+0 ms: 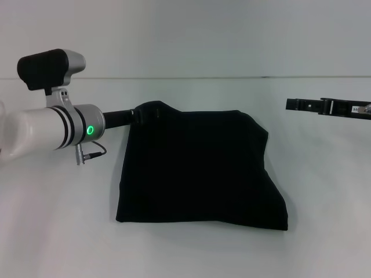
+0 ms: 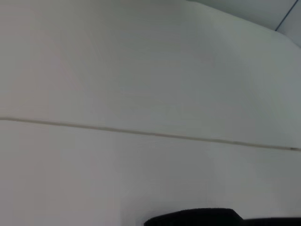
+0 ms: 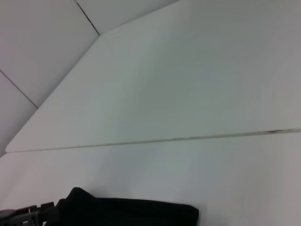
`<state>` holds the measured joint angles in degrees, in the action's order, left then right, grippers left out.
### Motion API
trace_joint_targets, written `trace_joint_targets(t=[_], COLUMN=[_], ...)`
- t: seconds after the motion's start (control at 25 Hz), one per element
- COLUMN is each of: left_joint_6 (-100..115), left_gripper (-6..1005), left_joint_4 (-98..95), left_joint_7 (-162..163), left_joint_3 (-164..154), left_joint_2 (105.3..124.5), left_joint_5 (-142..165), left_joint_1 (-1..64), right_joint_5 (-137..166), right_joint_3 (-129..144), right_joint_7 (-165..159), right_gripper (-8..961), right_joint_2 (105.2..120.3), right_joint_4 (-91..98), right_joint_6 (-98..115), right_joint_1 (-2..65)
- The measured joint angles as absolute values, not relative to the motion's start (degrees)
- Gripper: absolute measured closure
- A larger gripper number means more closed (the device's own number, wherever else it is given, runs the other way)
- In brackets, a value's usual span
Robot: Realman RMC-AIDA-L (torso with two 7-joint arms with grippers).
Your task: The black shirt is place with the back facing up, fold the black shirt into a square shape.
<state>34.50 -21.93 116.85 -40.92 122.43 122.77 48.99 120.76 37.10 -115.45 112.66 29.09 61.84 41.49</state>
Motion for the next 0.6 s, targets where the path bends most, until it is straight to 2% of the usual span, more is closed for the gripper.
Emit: trace_joint_targets(t=[0.2, 0.6], left_joint_6=[35.0, 36.8], left_gripper=[109, 510], left_joint_4=[-21.9, -21.9], left_joint_7=[116.8, 117.1], left_joint_3=[-42.2, -41.7], left_joint_2=[122.43, 122.61], left_joint_5=[123.1, 122.4], left_joint_1=[48.7, 48.4], right_joint_5=[120.8, 120.8], right_joint_3=[37.1, 37.2], right_joint_7=[-115.3, -115.2], right_gripper=[25, 26], right_joint_2=[112.66, 112.66], right_joint_4=[29.1, 29.1], right_joint_6=[61.8, 61.5], right_joint_1=[41.5, 41.5])
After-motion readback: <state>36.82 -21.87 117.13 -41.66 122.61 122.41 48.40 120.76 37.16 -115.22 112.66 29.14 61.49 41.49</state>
